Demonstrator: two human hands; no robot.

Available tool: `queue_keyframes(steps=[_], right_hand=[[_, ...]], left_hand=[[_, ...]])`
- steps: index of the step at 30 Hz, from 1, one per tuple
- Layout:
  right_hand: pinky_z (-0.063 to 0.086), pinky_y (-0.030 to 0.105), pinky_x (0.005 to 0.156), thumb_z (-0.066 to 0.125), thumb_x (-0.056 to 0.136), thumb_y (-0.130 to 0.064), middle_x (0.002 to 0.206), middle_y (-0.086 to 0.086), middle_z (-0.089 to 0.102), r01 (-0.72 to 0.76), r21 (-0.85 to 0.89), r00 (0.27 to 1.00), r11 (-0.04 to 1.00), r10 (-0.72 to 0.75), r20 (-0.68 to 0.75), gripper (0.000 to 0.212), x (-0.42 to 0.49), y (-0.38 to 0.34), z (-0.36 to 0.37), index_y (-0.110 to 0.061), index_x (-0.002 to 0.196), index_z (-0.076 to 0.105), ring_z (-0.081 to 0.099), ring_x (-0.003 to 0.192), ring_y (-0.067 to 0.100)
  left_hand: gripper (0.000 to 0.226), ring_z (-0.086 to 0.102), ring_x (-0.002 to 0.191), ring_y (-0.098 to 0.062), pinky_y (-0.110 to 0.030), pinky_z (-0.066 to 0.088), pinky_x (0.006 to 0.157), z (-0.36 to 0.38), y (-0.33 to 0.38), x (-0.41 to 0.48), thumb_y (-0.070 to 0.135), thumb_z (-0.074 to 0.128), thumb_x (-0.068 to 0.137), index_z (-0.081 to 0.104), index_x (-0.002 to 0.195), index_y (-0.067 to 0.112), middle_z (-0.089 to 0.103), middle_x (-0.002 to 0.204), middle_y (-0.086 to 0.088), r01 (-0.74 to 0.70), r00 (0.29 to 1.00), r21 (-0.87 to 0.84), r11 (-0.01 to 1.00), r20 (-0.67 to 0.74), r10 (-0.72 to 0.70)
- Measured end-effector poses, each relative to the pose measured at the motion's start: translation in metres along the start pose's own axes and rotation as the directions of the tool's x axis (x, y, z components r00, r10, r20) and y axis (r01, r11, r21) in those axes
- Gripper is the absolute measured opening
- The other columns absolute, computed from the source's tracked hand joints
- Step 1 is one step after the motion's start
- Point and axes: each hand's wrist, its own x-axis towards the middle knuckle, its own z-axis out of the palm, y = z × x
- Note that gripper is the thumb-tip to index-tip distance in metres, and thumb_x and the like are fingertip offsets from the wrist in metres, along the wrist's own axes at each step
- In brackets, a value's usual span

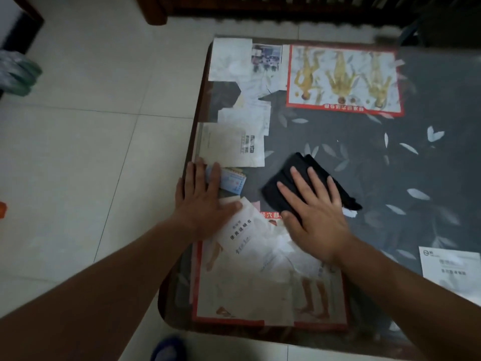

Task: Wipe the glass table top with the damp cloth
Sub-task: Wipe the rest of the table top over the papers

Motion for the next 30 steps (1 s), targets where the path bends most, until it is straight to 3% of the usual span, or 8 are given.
queue_keyframes(steps=[8,12,14,18,23,25,28,30], right_hand=[[0.006,0.060,0.121,0.029,0.099,-0.052,0.167,-0.001,0.010,-0.029,-0.027,1.000,0.999,0.029,-0.007,0.058,0.032,-0.008,-0.008,-0.036,0.154,0.028,0.002,0.154,0.030],[-0.004,0.055,0.121,0.018,0.099,-0.059,0.168,-0.003,0.000,-0.200,0.014,0.979,0.980,0.200,-0.042,0.061,0.104,0.000,-0.025,-0.037,0.156,0.022,-0.007,0.154,0.027],[-0.009,0.055,0.121,0.017,0.099,-0.058,0.168,-0.003,-0.003,-0.277,0.044,0.960,0.960,0.279,-0.036,0.061,0.126,-0.008,-0.028,-0.038,0.157,0.017,-0.009,0.153,0.028],[0.008,0.061,0.120,0.027,0.102,-0.048,0.167,0.000,0.009,-0.173,0.003,0.983,0.985,0.173,-0.066,0.055,0.105,-0.030,-0.021,-0.032,0.155,0.030,0.002,0.154,0.032],[0.014,0.057,0.120,0.030,0.100,-0.051,0.166,0.002,0.018,-0.043,-0.053,0.999,0.998,0.042,-0.030,0.056,0.126,0.010,-0.034,-0.035,0.153,0.032,0.011,0.153,0.032],[0.008,0.055,0.121,0.023,0.097,-0.056,0.167,0.002,0.013,-0.223,-0.052,0.973,0.973,0.219,-0.075,0.060,0.164,0.045,-0.046,-0.038,0.155,0.022,0.006,0.154,0.031],[-0.003,0.056,0.121,0.014,0.094,-0.058,0.168,-0.004,0.001,-0.592,0.112,0.795,0.798,0.601,-0.083,0.064,0.244,0.072,-0.068,-0.043,0.156,0.014,-0.003,0.153,0.029],[-0.001,0.057,0.121,0.017,0.095,-0.056,0.168,-0.004,0.005,-0.535,0.092,0.831,0.840,0.543,-0.123,0.062,0.273,0.050,-0.066,-0.042,0.155,0.017,0.000,0.153,0.031]], left_hand=[[0.103,-0.033,0.143,-0.023,-0.045,-0.009,0.116,-0.006,-0.005,0.002,0.090,0.005,0.069,-0.031,0.146,0.032,-0.037,0.156,-0.006,-0.043,0.999,-0.085,0.995,-0.008,0.043],[0.101,0.015,0.141,-0.036,-0.057,0.021,0.112,-0.040,0.005,0.008,0.086,0.033,0.072,0.023,0.149,0.021,0.017,0.156,-0.020,-0.036,0.997,0.023,0.999,-0.065,0.038],[0.091,0.020,0.136,-0.035,-0.056,0.017,0.114,-0.072,0.011,0.040,0.076,0.052,0.068,0.035,0.139,0.022,0.024,0.149,-0.017,-0.105,0.986,0.059,0.993,-0.121,0.111],[0.132,-0.030,0.144,-0.031,-0.046,-0.017,0.115,-0.119,0.020,0.148,0.078,0.069,0.060,-0.008,0.154,0.025,-0.029,0.158,-0.016,-0.287,0.958,0.030,0.957,-0.018,0.288],[0.162,-0.056,0.125,-0.027,-0.050,-0.025,0.112,-0.120,0.013,0.201,0.088,0.070,0.040,-0.040,0.142,0.026,-0.058,0.138,-0.011,-0.327,0.910,0.023,0.945,0.276,0.308],[0.161,-0.059,0.122,-0.027,-0.052,-0.024,0.112,-0.117,0.011,0.201,0.089,0.068,0.042,-0.043,0.139,0.025,-0.062,0.134,-0.012,-0.347,0.901,0.024,0.937,0.287,0.326],[0.160,-0.060,0.121,-0.029,-0.053,-0.023,0.112,-0.118,0.012,0.202,0.089,0.068,0.044,-0.044,0.138,0.023,-0.063,0.131,-0.013,-0.344,0.901,0.030,0.938,0.292,0.321],[0.161,-0.059,0.122,-0.029,-0.052,-0.024,0.112,-0.116,0.014,0.202,0.089,0.067,0.042,-0.043,0.139,0.023,-0.062,0.133,-0.014,-0.329,0.912,0.041,0.944,0.276,0.305]])
